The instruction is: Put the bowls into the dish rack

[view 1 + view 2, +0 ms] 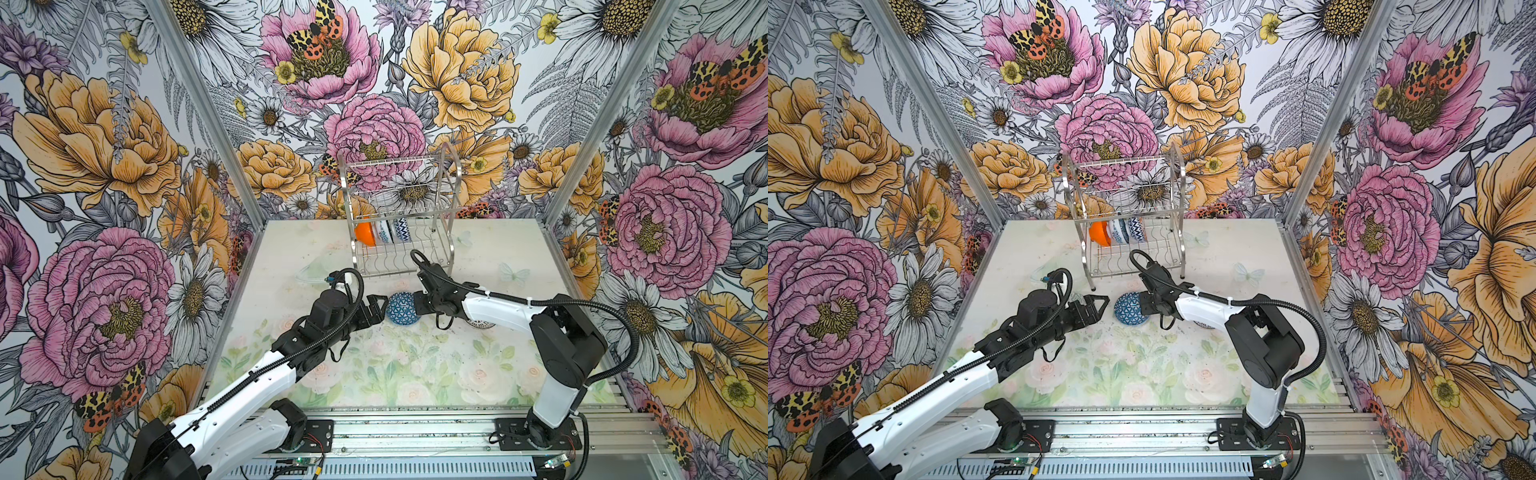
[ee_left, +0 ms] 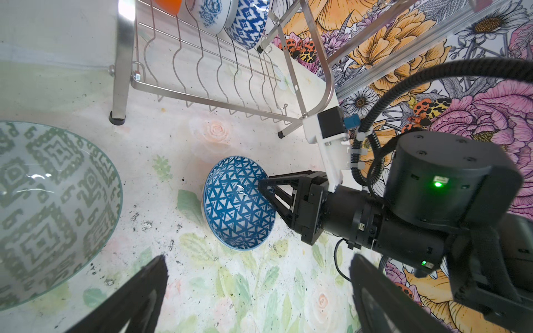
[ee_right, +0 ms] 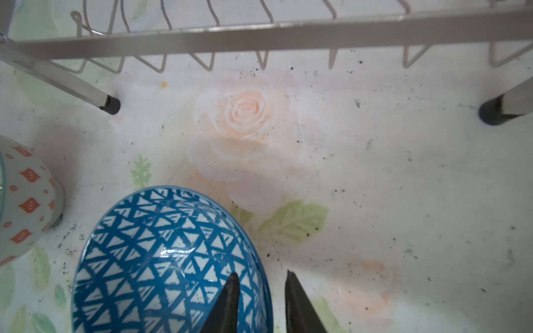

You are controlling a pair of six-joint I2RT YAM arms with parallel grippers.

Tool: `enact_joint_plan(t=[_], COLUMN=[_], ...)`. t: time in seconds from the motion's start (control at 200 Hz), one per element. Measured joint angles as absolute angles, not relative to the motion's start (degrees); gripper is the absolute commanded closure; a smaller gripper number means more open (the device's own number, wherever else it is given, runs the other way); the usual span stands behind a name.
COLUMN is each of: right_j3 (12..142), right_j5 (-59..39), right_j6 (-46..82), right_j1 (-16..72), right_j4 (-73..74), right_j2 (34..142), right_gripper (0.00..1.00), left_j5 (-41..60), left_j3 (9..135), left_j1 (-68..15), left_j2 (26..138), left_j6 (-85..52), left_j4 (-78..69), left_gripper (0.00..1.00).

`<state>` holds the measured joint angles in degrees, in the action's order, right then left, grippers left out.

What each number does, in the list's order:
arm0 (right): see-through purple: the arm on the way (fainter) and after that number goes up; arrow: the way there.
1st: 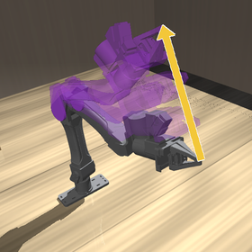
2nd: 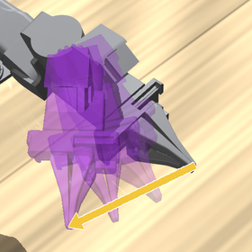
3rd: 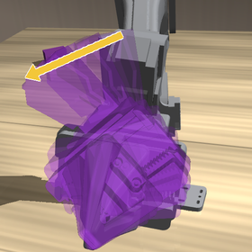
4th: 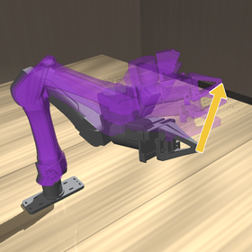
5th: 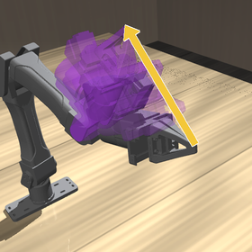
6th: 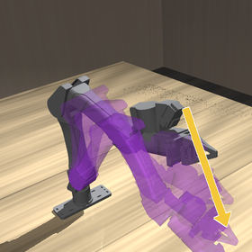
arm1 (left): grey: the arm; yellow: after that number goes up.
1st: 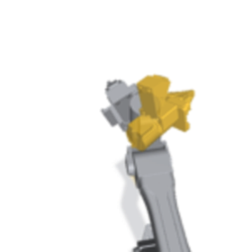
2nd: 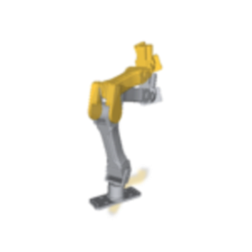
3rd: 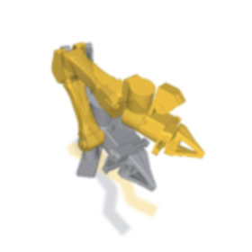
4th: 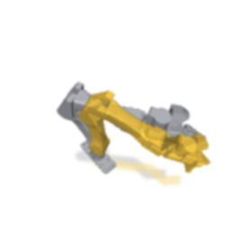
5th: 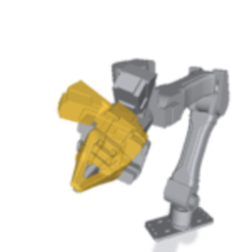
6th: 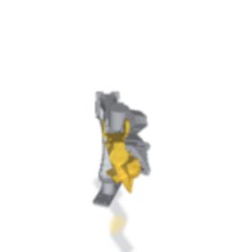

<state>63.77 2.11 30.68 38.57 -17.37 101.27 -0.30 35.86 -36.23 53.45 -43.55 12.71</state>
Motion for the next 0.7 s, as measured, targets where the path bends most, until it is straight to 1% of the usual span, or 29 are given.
enact_joint_plan(t=[0.075,0.095,0.165,0.22,0.335,0.45,0.545,0.701], right_j3=[64.1,64.1,64.5,65.0,67.5,69.9,71.6,75.7], right_j5=[2.5,2.7,3.2,3.4,4.4,5.1,5.5,5.8], right_j6=[30.4,30.5,30.3,30.1,29.5,29.0,28.9,28.8], right_j1=[38.6,38.6,38.6,38.8,39.9,42.5,44.9,48.3], right_j4=[-17.6,-17.6,-18.0,-18.5,-19.6,-20.6,-21.5,-22.5], right_j2=[100.2,99.8,98.4,97.3,96.4,96.4,96.9,101.1], right_gripper=[0.63,0.60,0.55,0.46,0.37,0.34,0.34,0.34], left_j5=[-0.1,0.1,0.2,0.5,1.1,2.3,3.6,5.7], left_j3=[35.9,35.9,35.9,35.8,35.7,34.8,33.6,32.1], left_j1=[-35.9,-35.8,-35.3,-34.7,-33.2,-30.9,-28.9,-26.2], left_j2=[53.4,53.4,52.9,52.1,50.5,48.7,47.7,46.3], left_j6=[-43.5,-43.5,-43.5,-43.5,-43.5,-43.6,-43.7,-44.5], left_j4=[12.8,12.9,13.3,13.7,14.1,14.4,14.7,15.4], left_gripper=[0.01,0.01,0.01,0.01,0.02,0.01,0.01,0.01])
